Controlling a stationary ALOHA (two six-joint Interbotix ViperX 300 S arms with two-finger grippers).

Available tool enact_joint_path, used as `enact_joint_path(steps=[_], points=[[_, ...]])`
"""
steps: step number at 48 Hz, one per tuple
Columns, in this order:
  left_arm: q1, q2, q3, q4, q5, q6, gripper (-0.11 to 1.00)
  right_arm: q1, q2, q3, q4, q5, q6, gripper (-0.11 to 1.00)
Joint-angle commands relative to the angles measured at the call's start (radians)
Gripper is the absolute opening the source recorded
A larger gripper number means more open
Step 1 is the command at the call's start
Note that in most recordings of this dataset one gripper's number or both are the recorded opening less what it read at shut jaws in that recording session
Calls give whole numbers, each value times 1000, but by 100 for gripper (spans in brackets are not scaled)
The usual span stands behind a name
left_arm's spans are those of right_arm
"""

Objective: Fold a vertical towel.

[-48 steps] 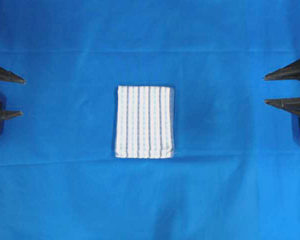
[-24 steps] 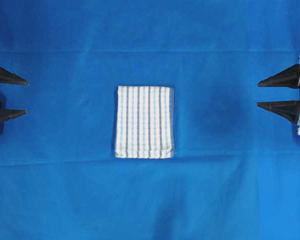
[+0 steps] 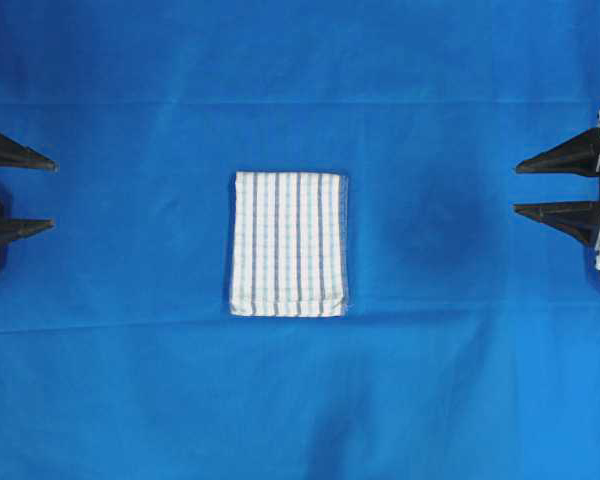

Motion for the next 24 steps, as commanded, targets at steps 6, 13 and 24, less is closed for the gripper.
enact_joint_path(steps=[6,13,24], points=[[3,12,-14,0,-5,-2,76,-2,0,-20,2,-6,2,61],[3,12,-12,0,-3,-2,76,-3,-5,-21,2,-6,2,61],[3,12,-12,0,-3,-2,76,-3,-6,-21,-2,-6,0,61]])
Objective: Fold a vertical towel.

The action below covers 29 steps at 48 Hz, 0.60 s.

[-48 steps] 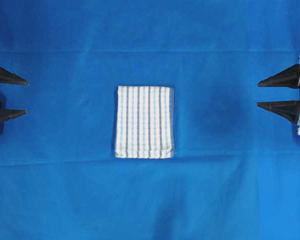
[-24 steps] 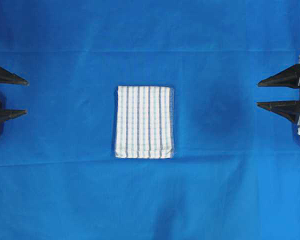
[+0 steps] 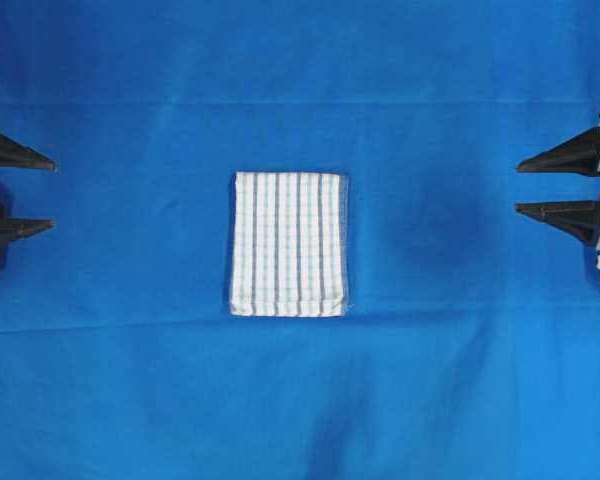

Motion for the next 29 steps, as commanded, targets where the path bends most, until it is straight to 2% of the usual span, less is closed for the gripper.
enact_joint_path(steps=[1,29], points=[[5,12,-14,0,-5,-2,76,-2,5,-21,-2,-6,0,61],[5,12,-14,0,-3,-2,76,-6,-8,-21,-5,6,0,61]])
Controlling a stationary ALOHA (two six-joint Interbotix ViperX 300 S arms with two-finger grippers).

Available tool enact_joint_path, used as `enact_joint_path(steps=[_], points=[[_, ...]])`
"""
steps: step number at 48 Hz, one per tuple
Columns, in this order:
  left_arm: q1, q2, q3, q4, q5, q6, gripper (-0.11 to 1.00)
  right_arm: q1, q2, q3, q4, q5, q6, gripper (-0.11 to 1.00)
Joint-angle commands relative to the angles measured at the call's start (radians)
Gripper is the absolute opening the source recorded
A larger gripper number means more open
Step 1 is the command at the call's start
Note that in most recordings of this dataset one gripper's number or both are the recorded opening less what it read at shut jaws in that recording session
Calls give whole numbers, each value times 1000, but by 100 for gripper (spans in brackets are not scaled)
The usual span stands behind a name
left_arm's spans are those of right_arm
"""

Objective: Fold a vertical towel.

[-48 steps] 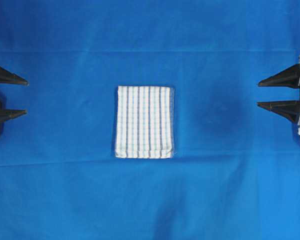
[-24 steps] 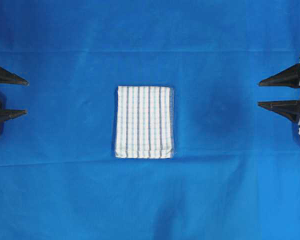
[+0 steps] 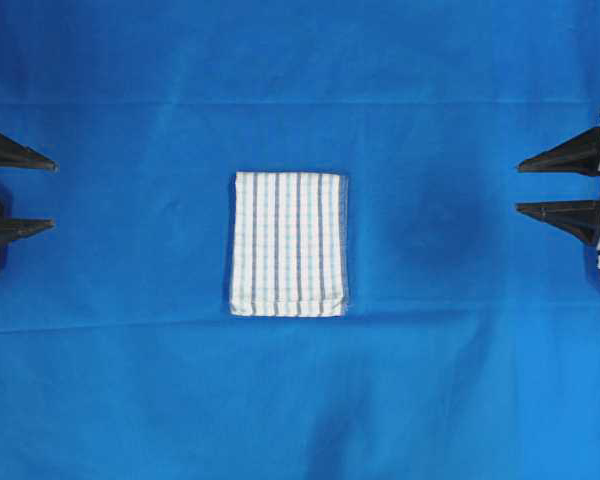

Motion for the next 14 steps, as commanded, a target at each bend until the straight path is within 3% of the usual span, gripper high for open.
enact_joint_path(steps=[1,14], points=[[3,11,-12,-2,-5,-2,76,-5,0,-21,0,-2,0,61],[3,12,-12,-2,-5,-2,76,-9,-6,-18,-2,-2,0,61]])
